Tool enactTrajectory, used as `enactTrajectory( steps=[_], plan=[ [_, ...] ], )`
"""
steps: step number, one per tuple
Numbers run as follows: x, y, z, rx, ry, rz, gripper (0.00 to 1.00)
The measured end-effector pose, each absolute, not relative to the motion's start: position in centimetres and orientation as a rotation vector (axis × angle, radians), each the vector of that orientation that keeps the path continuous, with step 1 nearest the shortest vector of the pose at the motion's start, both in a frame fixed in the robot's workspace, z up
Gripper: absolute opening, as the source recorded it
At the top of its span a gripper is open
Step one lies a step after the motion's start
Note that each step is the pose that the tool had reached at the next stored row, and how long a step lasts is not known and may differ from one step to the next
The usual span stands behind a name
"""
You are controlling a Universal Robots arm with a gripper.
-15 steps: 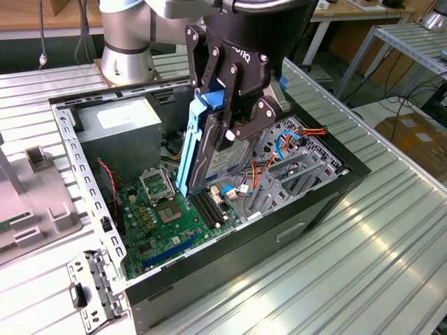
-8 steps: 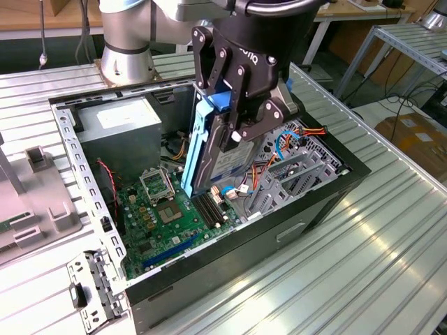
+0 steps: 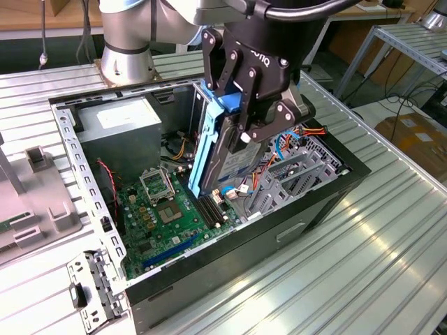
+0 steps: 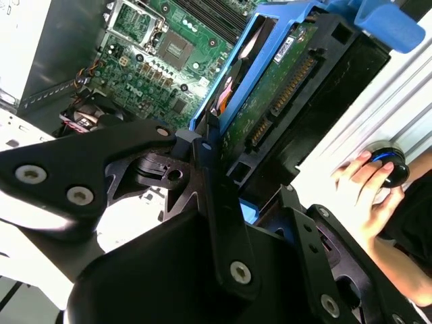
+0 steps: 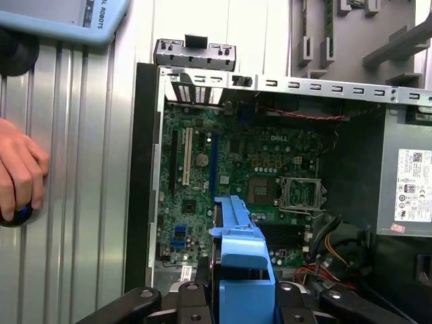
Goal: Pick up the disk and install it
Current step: 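Pick up the disk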
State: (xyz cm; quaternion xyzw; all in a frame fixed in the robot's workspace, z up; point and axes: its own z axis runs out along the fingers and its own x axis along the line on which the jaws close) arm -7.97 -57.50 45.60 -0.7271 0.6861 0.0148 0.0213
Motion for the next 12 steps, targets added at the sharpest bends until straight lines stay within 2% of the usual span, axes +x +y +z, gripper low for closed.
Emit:
enactTrajectory(
  steps=[12],
  plan=[
    [-6.92,-58.06,45.57,-2.254,2.127,0.046,0.36]
  ],
)
